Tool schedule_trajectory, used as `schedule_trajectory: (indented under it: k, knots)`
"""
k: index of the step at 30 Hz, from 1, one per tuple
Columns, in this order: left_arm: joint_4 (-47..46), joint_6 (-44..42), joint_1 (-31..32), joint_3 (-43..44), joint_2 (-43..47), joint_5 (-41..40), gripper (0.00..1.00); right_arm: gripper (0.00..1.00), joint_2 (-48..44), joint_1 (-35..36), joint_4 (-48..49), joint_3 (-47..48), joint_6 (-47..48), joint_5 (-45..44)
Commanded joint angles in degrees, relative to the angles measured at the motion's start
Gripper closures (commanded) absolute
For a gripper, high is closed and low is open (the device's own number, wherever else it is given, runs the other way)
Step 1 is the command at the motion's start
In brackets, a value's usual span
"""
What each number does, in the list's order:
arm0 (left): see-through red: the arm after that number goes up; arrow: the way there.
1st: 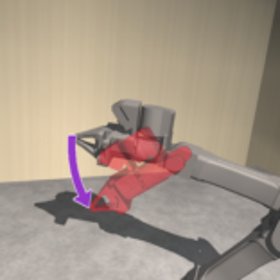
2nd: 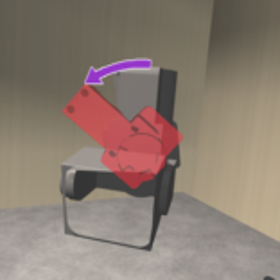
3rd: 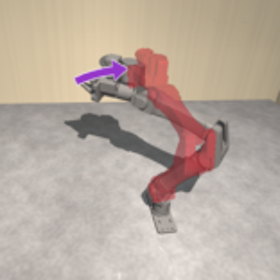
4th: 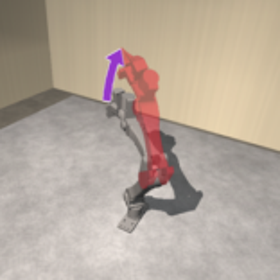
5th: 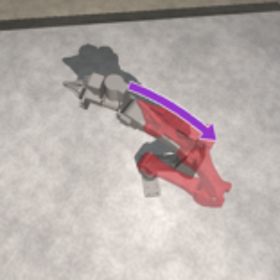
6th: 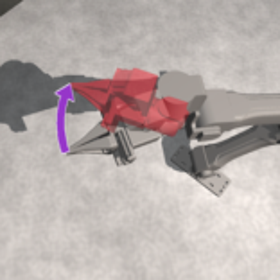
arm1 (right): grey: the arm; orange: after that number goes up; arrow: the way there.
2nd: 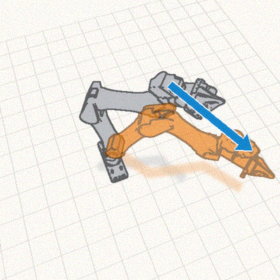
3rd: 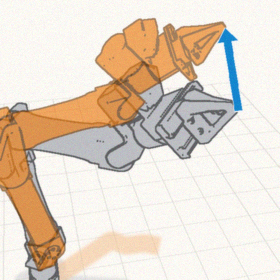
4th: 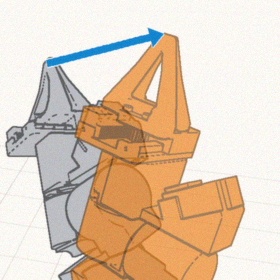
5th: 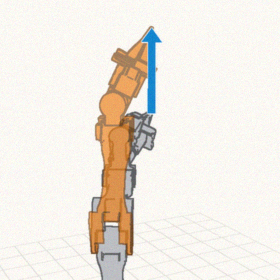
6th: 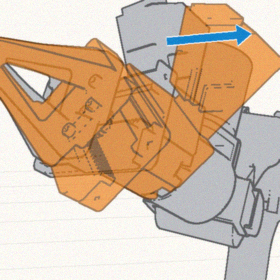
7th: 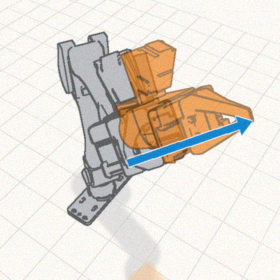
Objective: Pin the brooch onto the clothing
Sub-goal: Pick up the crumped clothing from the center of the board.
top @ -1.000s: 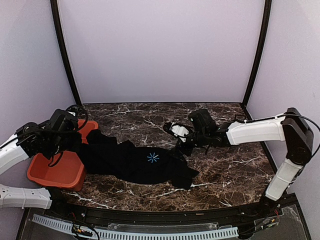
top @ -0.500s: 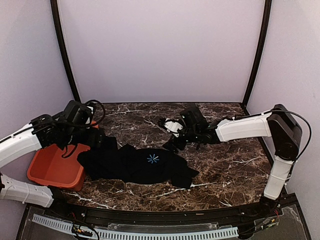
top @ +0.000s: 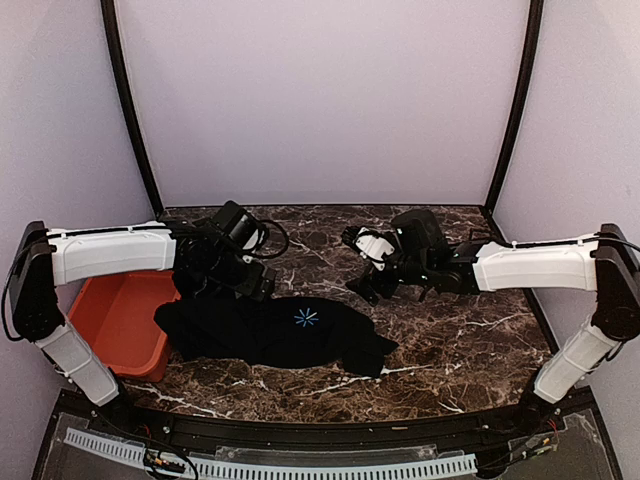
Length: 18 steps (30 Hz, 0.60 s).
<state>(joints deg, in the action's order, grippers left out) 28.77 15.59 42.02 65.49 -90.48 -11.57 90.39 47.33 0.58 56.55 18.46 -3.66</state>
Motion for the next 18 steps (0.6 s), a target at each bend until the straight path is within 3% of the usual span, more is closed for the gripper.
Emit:
schedule_trajectory:
  k: [1,14,18]
  knots:
    - [-1.5,-0.9,0.0,3.0,-1.6,5.1,0.09,0.01,-3.5,0.2,-0.2,-2.3,-1.9,-1.4]
    - [4.7,-1.1,0.0,3.0,-4.5,1.3,0.28,0.01,-3.1,0.2,-0.1,-2.3,-2.5,-1.6]
    - [5.2,-1.3,-0.1,2.3,-3.8,0.8,0.47,0.01,-2.7,0.2,0.3,-2.2,-2.6,-1.6]
